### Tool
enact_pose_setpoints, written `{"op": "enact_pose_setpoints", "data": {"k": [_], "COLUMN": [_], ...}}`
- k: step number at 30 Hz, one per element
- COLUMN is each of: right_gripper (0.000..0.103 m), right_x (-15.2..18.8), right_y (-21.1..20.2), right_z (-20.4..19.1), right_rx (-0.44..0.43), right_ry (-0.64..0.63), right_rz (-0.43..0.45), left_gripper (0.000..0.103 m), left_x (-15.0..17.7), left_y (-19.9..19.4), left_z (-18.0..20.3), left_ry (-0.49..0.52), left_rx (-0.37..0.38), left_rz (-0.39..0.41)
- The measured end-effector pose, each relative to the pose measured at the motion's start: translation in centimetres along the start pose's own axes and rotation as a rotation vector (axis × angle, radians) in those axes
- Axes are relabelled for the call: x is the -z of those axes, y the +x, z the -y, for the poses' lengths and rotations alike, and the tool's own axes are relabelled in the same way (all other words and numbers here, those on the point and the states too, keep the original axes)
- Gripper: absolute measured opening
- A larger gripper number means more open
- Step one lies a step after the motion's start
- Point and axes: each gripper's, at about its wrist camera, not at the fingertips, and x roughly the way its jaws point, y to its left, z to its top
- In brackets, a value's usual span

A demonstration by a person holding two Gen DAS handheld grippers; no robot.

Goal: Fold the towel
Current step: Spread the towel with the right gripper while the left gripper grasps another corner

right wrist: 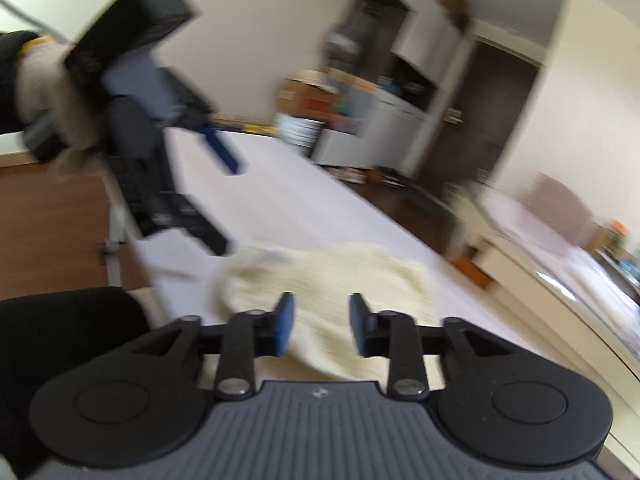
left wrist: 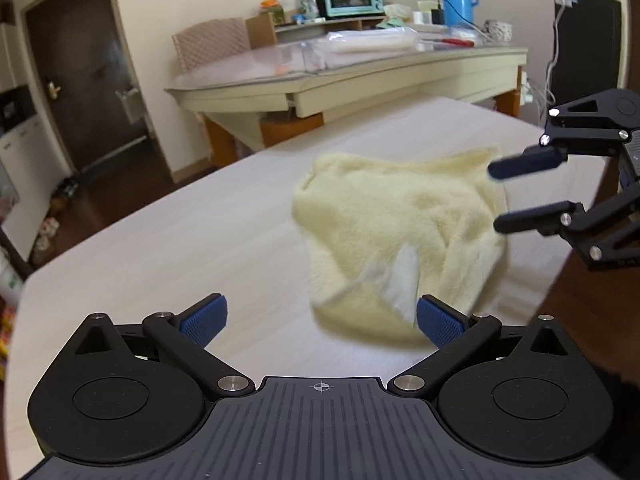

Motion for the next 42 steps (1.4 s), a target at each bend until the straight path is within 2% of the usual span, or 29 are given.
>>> {"op": "enact_pose_setpoints", "data": {"k": [4,7,11,13,17,24,27,29,33,38,42], "right_gripper": [0.04,0.04,0.04,0.039,0.038,0.039,0.039,0.039,0.041,0.042,0.044], "right_x": [0.1,0.1,0.2,0.6,1.8,2.7,2.7,2.6,1.5,-0.6,-1.7], "right_y": [1.6,3.3,4.8,5.2,3.7,1.4,0.9,0.8,1.2,4.0,6.1], "right_z": [2.0,3.0,2.8,2.6,2.7,3.1,3.3,3.7,5.6,7.5,9.1], "right_rx": [0.098,0.107,0.102,0.093,0.099,0.176,0.178,0.158,0.094,0.073,0.033], "right_ry": [0.067,0.079,0.049,0.04,0.069,0.112,0.147,0.161,0.261,0.273,0.3], "right_rz": [-0.059,-0.087,-0.144,-0.176,-0.208,-0.268,-0.295,-0.296,-0.199,-0.128,-0.104], "left_gripper": [0.103,0.103,0.103,0.103,0.103,0.103,0.103,0.103,0.103,0.103,0.099], "left_x": [-1.7,-2.8,-0.8,-0.3,0.6,1.5,1.7,1.6,-0.4,-4.5,-7.2], "left_y": [2.4,4.1,4.2,4.0,3.4,1.9,1.2,0.7,1.0,4.1,7.2], "left_z": [0.4,0.8,1.9,1.6,0.8,0.4,0.6,0.6,-1.0,-2.9,-3.4], "left_ry": [-0.017,-0.02,0.046,0.027,-0.037,-0.063,-0.054,-0.046,-0.092,-0.089,-0.043], "left_rx": [-0.023,-0.041,-0.062,-0.065,-0.064,-0.125,-0.133,-0.12,-0.069,0.014,0.103], "left_rz": [-0.002,-0.008,-0.047,-0.049,-0.079,-0.11,-0.119,-0.117,-0.079,-0.055,-0.079]}}
